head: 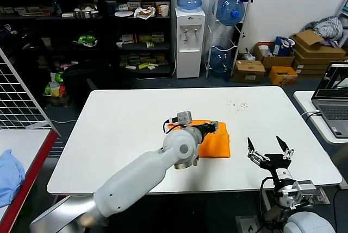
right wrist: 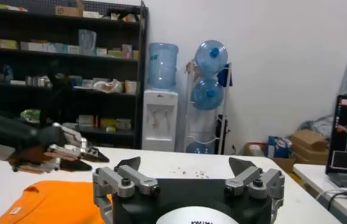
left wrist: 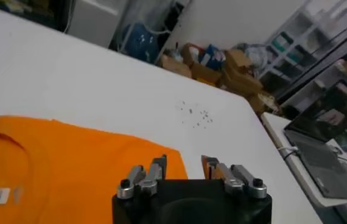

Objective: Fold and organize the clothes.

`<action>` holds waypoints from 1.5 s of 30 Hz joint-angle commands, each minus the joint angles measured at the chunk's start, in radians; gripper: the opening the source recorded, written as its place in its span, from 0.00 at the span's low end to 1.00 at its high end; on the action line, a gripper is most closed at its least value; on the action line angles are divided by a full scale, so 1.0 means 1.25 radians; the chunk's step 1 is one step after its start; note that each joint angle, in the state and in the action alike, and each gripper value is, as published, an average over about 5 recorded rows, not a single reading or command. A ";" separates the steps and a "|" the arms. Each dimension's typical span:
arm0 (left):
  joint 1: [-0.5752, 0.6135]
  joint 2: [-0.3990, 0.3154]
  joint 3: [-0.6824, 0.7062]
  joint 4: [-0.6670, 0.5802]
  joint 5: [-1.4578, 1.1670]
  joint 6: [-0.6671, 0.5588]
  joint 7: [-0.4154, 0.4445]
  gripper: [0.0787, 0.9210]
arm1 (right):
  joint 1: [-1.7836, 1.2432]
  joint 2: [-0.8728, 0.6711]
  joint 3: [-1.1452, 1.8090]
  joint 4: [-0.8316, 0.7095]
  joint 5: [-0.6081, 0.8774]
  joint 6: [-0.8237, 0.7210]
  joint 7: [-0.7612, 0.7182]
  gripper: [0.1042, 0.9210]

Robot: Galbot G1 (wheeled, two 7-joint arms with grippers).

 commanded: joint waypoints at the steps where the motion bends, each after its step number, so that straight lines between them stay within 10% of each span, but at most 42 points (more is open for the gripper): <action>1: 0.367 0.355 -0.227 -0.299 0.508 -0.202 0.424 0.46 | -0.008 -0.023 0.012 -0.031 0.044 0.060 -0.080 1.00; 6: 0.717 0.386 -0.540 -0.329 0.718 -0.402 0.611 0.62 | -0.025 -0.003 0.032 -0.062 0.025 0.136 -0.126 1.00; 13: 1.010 0.185 -0.795 -0.331 0.839 -0.587 0.727 0.87 | -0.074 0.046 0.074 -0.062 0.002 0.207 -0.192 1.00; 23: 1.072 0.023 -0.867 -0.302 0.842 -0.644 0.812 1.00 | -0.085 0.201 0.078 -0.073 -0.041 0.271 -0.216 1.00; 45: 1.148 -0.046 -0.869 -0.343 0.843 -0.635 0.787 1.00 | -0.156 0.285 0.127 -0.054 -0.127 0.376 -0.283 1.00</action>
